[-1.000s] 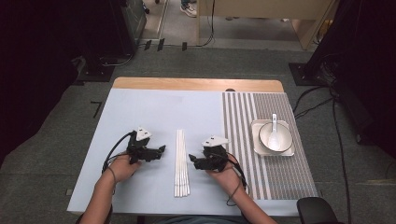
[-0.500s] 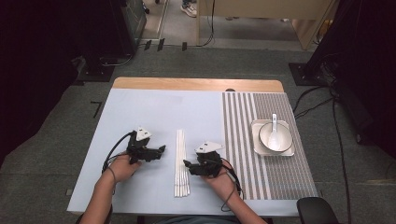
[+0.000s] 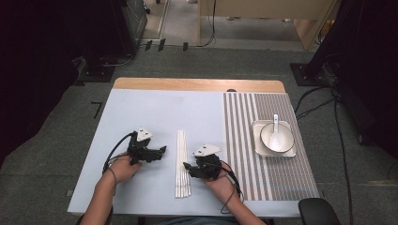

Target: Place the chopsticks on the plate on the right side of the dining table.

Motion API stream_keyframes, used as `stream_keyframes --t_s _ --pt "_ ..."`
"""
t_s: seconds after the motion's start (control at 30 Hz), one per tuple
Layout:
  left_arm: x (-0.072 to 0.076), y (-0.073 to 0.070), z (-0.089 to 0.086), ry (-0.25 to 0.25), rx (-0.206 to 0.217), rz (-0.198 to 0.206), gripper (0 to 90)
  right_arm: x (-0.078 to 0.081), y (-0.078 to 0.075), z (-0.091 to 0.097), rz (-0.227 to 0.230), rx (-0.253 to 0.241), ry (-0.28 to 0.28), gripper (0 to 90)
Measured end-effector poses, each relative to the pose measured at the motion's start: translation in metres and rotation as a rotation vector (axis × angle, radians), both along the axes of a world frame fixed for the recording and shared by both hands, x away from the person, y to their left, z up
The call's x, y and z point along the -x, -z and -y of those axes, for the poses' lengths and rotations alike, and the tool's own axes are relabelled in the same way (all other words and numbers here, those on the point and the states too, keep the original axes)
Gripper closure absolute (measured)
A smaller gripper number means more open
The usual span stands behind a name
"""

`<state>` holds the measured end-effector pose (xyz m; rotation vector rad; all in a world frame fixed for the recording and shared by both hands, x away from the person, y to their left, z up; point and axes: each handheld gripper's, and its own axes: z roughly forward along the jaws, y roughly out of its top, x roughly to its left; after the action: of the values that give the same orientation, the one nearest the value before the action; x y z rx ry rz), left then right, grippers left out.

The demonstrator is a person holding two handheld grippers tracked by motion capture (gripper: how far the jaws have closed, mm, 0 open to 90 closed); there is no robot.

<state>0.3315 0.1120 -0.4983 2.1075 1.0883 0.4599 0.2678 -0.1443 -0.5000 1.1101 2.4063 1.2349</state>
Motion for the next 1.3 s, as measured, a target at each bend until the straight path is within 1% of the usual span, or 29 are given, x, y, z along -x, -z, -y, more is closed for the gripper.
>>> stream_keyframes --t_s 0.3,0.4,0.5,0.83,1.07,1.13,1.2,1.23,1.3 --pt "0.000 0.000 0.000 0.000 0.000 0.000 13.5 0.000 0.000 0.001 -0.006 -0.002 0.001 48.7" --pt "0.000 0.000 0.000 -0.001 0.000 0.001 13.5 0.000 0.000 0.002 -0.008 -0.001 0.003 51.7" --pt "0.000 0.000 0.000 0.000 0.000 0.001 13.5 0.000 0.000 0.003 -0.016 -0.013 0.005 55.3" --pt "0.000 0.000 0.000 -0.001 0.001 0.001 13.5 -0.001 0.000 0.005 -0.008 -0.002 0.015 64.6" --pt "0.000 0.000 0.000 -0.002 0.002 0.001 13.5 -0.002 -0.001 0.007 -0.022 -0.001 0.029 68.6" --pt "0.000 0.000 0.000 -0.002 0.002 0.001 13.5 -0.002 -0.001 0.008 -0.024 -0.001 0.032 71.4" --pt "0.000 0.000 0.000 -0.002 0.003 0.001 13.5 -0.002 -0.001 0.010 -0.016 0.007 0.037 73.8" --pt "0.000 0.000 0.000 -0.002 0.003 0.001 13.5 -0.002 -0.001 0.011 -0.024 -0.001 0.041 74.6" --pt "0.000 0.000 0.000 -0.002 0.002 0.002 13.5 -0.003 -0.001 0.012 -0.025 -0.002 0.048 76.4"
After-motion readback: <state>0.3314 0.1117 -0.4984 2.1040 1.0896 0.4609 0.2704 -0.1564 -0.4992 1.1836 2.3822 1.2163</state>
